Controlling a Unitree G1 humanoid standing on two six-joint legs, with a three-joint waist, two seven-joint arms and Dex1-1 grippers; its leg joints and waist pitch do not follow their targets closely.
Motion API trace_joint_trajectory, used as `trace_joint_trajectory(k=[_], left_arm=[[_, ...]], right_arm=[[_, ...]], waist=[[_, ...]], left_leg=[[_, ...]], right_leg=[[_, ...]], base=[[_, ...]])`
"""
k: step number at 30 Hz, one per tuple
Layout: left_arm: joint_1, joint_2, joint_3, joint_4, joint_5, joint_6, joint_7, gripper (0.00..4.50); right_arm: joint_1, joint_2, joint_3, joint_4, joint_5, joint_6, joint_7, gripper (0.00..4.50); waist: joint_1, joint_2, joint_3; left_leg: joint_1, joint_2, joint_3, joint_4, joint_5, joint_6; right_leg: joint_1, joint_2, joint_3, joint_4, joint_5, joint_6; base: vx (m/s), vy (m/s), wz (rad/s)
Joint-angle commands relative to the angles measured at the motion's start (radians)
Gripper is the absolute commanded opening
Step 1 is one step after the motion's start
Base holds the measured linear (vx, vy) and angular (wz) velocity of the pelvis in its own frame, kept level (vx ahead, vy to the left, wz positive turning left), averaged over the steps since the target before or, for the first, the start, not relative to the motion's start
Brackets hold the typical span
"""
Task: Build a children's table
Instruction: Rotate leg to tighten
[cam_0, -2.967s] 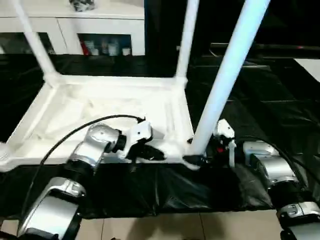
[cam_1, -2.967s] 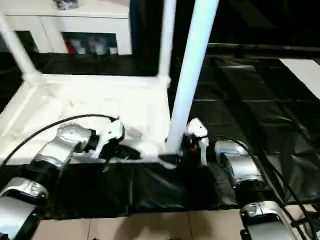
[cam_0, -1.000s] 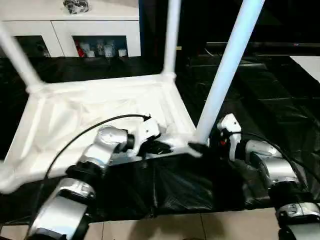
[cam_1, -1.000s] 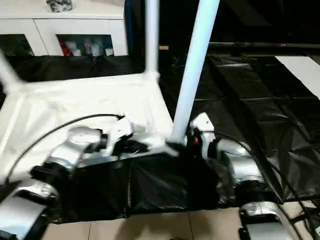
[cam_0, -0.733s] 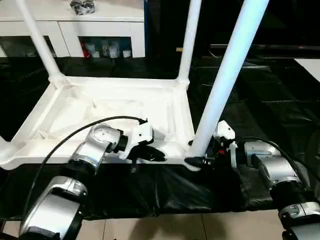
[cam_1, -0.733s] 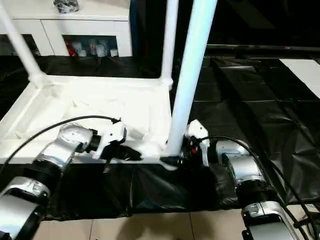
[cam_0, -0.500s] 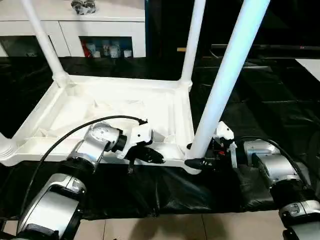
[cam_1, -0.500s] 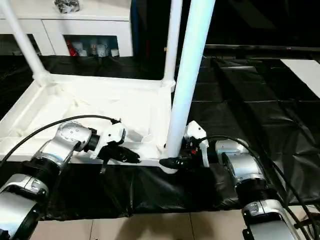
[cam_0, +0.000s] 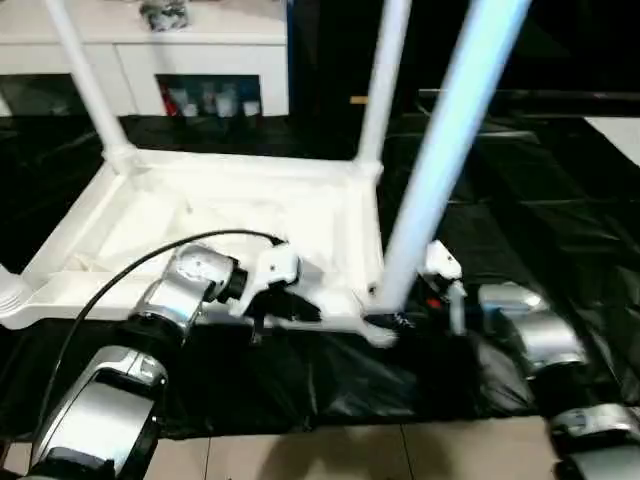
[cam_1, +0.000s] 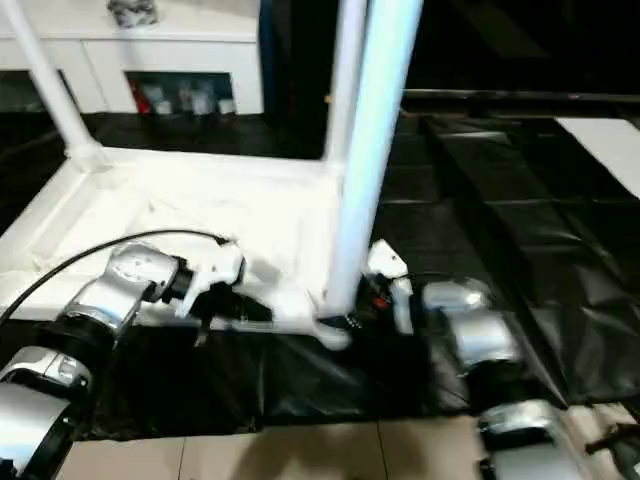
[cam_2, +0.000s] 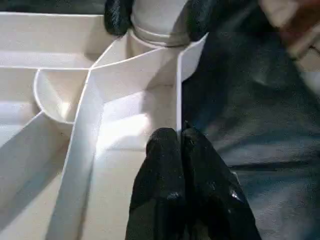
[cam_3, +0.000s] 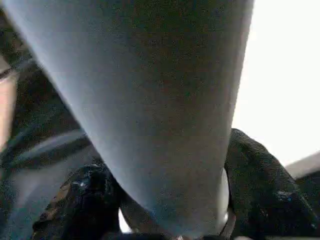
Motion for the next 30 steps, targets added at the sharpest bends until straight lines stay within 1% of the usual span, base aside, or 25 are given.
trace_joint_trajectory(k=[1, 2, 3, 4, 5, 6, 7, 8, 9, 10, 11, 12, 13, 14, 15, 17, 19, 20, 21, 23, 25, 26, 27, 28, 30], left_arm=[[-0.012, -0.074, -0.015, -0.005, 0.000, 0.021, 0.089, 0.00], [-0.004, -0.102, -0.011, -0.018, 0.005, 0.047, 0.144, 0.00], [0.000, -0.121, -0.008, -0.024, 0.004, 0.061, 0.170, 0.00], [0.000, -0.122, -0.008, -0.024, 0.004, 0.062, 0.172, 0.00], [0.004, -0.157, -0.003, -0.031, 0.004, 0.087, 0.225, 0.00], [0.004, -0.158, -0.002, -0.031, 0.004, 0.088, 0.226, 0.00], [0.013, -0.207, -0.008, -0.043, 0.008, 0.111, 0.276, 0.00], [0.019, -0.235, -0.009, -0.050, 0.006, 0.123, 0.299, 0.00], [0.023, -0.255, -0.009, -0.056, 0.004, 0.131, 0.316, 0.00], [0.032, -0.279, -0.018, -0.065, 0.004, 0.139, 0.326, 0.00], [0.032, -0.280, -0.018, -0.066, 0.005, 0.139, 0.326, 0.00], [0.035, -0.287, -0.023, -0.068, 0.008, 0.140, 0.330, 0.00], [0.035, -0.287, -0.024, -0.068, 0.008, 0.139, 0.330, 0.00], [0.036, -0.287, -0.025, -0.069, 0.008, 0.139, 0.329, 0.00], [0.037, -0.283, -0.027, -0.073, 0.009, 0.139, 0.327, 0.00], [0.037, -0.267, -0.030, -0.080, 0.011, 0.142, 0.325, 0.00], [0.036, -0.257, -0.026, -0.081, 0.016, 0.144, 0.333, 0.00], [0.036, -0.234, -0.019, -0.082, 0.017, 0.141, 0.319, 0.00], [0.036, -0.232, -0.018, -0.082, 0.017, 0.140, 0.317, 0.00], [0.038, -0.218, -0.016, -0.087, 0.017, 0.142, 0.304, 0.00], [0.038, -0.200, -0.016, -0.090, 0.019, 0.139, 0.286, 0.00], [0.036, -0.181, -0.017, -0.088, 0.017, 0.131, 0.256, 0.00], [0.034, -0.168, -0.018, -0.086, 0.015, 0.125, 0.234, 0.00], [0.029, -0.145, -0.019, -0.083, 0.008, 0.112, 0.190, 0.00], [0.023, -0.124, -0.021, -0.080, -0.001, 0.094, 0.136, 0.00]], right_arm=[[-0.012, 0.063, 0.010, 0.047, -0.020, -0.008, -0.157, 2.52], [-0.015, 0.094, -0.020, 0.069, -0.014, -0.011, -0.245, 2.51], [-0.015, 0.110, -0.031, 0.077, -0.013, -0.010, -0.285, 2.51], [-0.015, 0.111, -0.031, 0.078, -0.013, -0.010, -0.289, 2.51], [-0.020, 0.140, -0.046, 0.097, -0.016, -0.001, -0.367, 2.51], [-0.020, 0.140, -0.046, 0.097, -0.016, -0.001, -0.369, 2.51], [-0.026, 0.178, -0.051, 0.115, -0.032, -0.013, -0.455, 2.51], [-0.030, 0.199, -0.056, 0.124, -0.034, -0.010, -0.497, 2.51], [-0.033, 0.214, -0.060, 0.130, -0.035, -0.005, -0.526, 2.51], [-0.036, 0.240, -0.062, 0.135, -0.044, -0.007, -0.565, 2.51], [-0.036, 0.242, -0.063, 0.136, -0.044, -0.008, -0.567, 2.51], [-0.039, 0.254, -0.065, 0.138, -0.046, -0.015, -0.580, 2.51], [-0.039, 0.255, -0.064, 0.139, -0.048, -0.020, -0.582, 2.51], [-0.040, 0.257, -0.061, 0.141, -0.053, -0.035, -0.585, 2.86], [-0.041, 0.259, -0.066, 0.144, -0.050, -0.050, -0.586, 2.86], [-0.045, 0.253, -0.081, 0.145, -0.040, -0.063, -0.588, 3.23], [-0.047, 0.241, -0.080, 0.146, -0.040, -0.064, -0.578, 3.33], [-0.046, 0.200, -0.056, 0.142, -0.063, -0.085, -0.532, 3.33], [-0.046, 0.197, -0.054, 0.141, -0.065, -0.086, -0.528, 3.62], [-0.045, 0.175, -0.043, 0.134, -0.069, -0.092, -0.494, 3.62], [-0.043, 0.153, -0.033, 0.119, -0.058, -0.087, -0.434, 3.62], [-0.037, 0.128, -0.018, 0.101, -0.050, -0.081, -0.364, 3.62], [-0.034, 0.111, -0.007, 0.089, -0.046, -0.077, -0.316, 3.62], [-0.024, 0.077, 0.018, 0.060, -0.031, -0.072, -0.205, 3.62], [-0.008, 0.041, 0.045, 0.016, -0.008, -0.050, -0.080, 3.62]], waist=[[-0.006, -0.003, -0.043], [-0.007, -0.004, -0.043], [-0.011, -0.003, -0.042], [-0.013, -0.003, -0.044], [-0.016, -0.004, -0.044], [-0.017, -0.004, -0.044], [-0.021, -0.001, -0.047], [-0.024, -0.005, -0.047], [-0.024, -0.002, -0.048], [-0.025, -0.002, -0.048], [-0.027, -0.002, -0.048], [-0.027, -0.006, -0.049], [-0.027, -0.005, -0.049], [-0.026, -0.004, -0.049], [-0.027, -0.004, -0.048], [-0.028, -0.003, -0.048], [-0.027, -0.001, -0.049], [-0.027, -0.001, -0.050], [-0.025, -0.003, -0.052], [-0.025, -0.003, -0.051], [-0.025, -0.005, -0.054], [-0.024, -0.004, -0.054], [-0.024, -0.005, -0.057], [-0.022, -0.005, -0.058], [-0.021, -0.004, -0.057]], left_leg=[[0.002, 0.008, 0.002, -0.067, -0.308, 0.018], [0.002, 0.006, 0.001, -0.068, -0.313, 0.019], [0.003, 0.007, 0.001, -0.069, -0.318, 0.018], [0.004, 0.007, -0.001, -0.068, -0.319, 0.017], [0.001, 0.007, 0.000, -0.068, -0.317, 0.019], [0.001, 0.007, 0.000, -0.069, -0.314, 0.021], [-0.002, 0.007, 0.000, -0.069, -0.301, 0.027], [-0.004, 0.008, 0.001, -0.070, -0.290, 0.027], [-0.003, 0.007, 0.001, -0.069, -0.287, 0.030], [-0.001, 0.007, 0.002, -0.068, -0.290, 0.033], [-0.005, 0.006, 0.002, -0.069, -0.287, 0.040], [-0.004, 0.005, 0.004, -0.067, -0.292, 0.047], [-0.005, 0.003, 0.003, -0.067, -0.293, 0.053], [-0.006, 0.004, 0.003, -0.068, -0.294, 0.055], [-0.006, 0.004, 0.003, -0.068, -0.300, 0.057], [-0.005, 0.004, 0.002, -0.068, -0.311, 0.056], [-0.005, 0.006, 0.002, -0.070, -0.309, 0.054], [-0.004, 0.006, 0.002, -0.069, -0.305, 0.054], [-0.007, 0.006, 0.003, -0.068, -0.287, 0.056], [-0.007, 0.006, 0.005, -0.066, -0.270, 0.067], [-0.011, 0.005, 0.006, -0.064, -0.243, 0.084], [-0.011, 0.005, 0.006, -0.063, -0.237, 0.087], [-0.013, 0.005, 0.006, -0.060, -0.221, 0.097], [-0.014, 0.005, 0.006, -0.059, -0.205, 0.110], [-0.015, 0.008, 0.006, -0.057, -0.189, 0.129]], right_leg=[[0.040, -0.045, 0.029, -0.084, -0.455, -0.177], [0.039, -0.043, 0.028, -0.086, -0.472, -0.167], [0.036, -0.042, 0.030, -0.089, -0.481, -0.159], [0.035, -0.042, 0.029, -0.089, -0.473, -0.160], [0.036, -0.040, 0.030, -0.089, -0.463, -0.160], [0.036, -0.040, 0.030, -0.088, -0.452, -0.162], [0.038, -0.039, 0.031, -0.084, -0.401, -0.175], [0.039, -0.039, 0.032, -0.082, -0.380, -0.182], [0.039, -0.037, 0.031, -0.081, -0.361, -0.189], [0.038, -0.037, 0.031, -0.082, -0.357, -0.192], [0.040, -0.037, 0.031, -0.081, -0.343, -0.195], [0.039, -0.036, 0.032, -0.083, -0.344, -0.191], [0.041, -0.038, 0.032, -0.083, -0.356, -0.185], [0.041, -0.039, 0.032, -0.084, -0.362, -0.183], [0.039, -0.039, 0.031, -0.086, -0.373, -0.179], [0.038, -0.039, 0.031, -0.088, -0.395, -0.172], [0.037, -0.038, 0.032, -0.087, -0.376, -0.175], [0.037, -0.038, 0.033, -0.085, -0.362, -0.179], [0.041, -0.037, 0.032, -0.081, -0.326, -0.189], [0.042, -0.037, 0.034, -0.077, -0.284, -0.204], [0.048, -0.038, 0.033, -0.073, -0.251, -0.214], [0.048, -0.038, 0.033, -0.073, -0.246, -0.217], [0.052, -0.038, 0.032, -0.070, -0.220, -0.225], [0.054, -0.038, 0.032, -0.067, -0.190, -0.235], [0.055, -0.039, 0.032, -0.063, -0.150, -0.252]], base=[[0.000, 0.000, 0.00], [0.000, 0.000, 0.00], [0.000, 0.000, 0.00], [0.000, 0.000, 0.00], [0.000, 0.000, 0.00], [0.000, 0.000, 0.00], [0.000, 0.000, 0.00], [0.000, 0.000, 0.00], [0.000, 0.000, 0.00], [0.000, 0.000, 0.00], [0.000, 0.000, 0.00], [0.000, 0.000, 0.00], [0.000, 0.000, 0.00], [0.000, 0.000, 0.00], [0.000, 0.000, 0.00], [0.000, 0.000, 0.00], [0.000, 0.000, 0.00], [0.000, 0.000, 0.00], [0.000, 0.000, 0.00], [0.000, 0.000, 0.00], [0.000, 0.000, 0.00], [0.000, 0.000, 0.00], [0.000, 0.000, 0.00], [0.000, 0.000, 0.00], [0.000, 0.000, 0.00]])
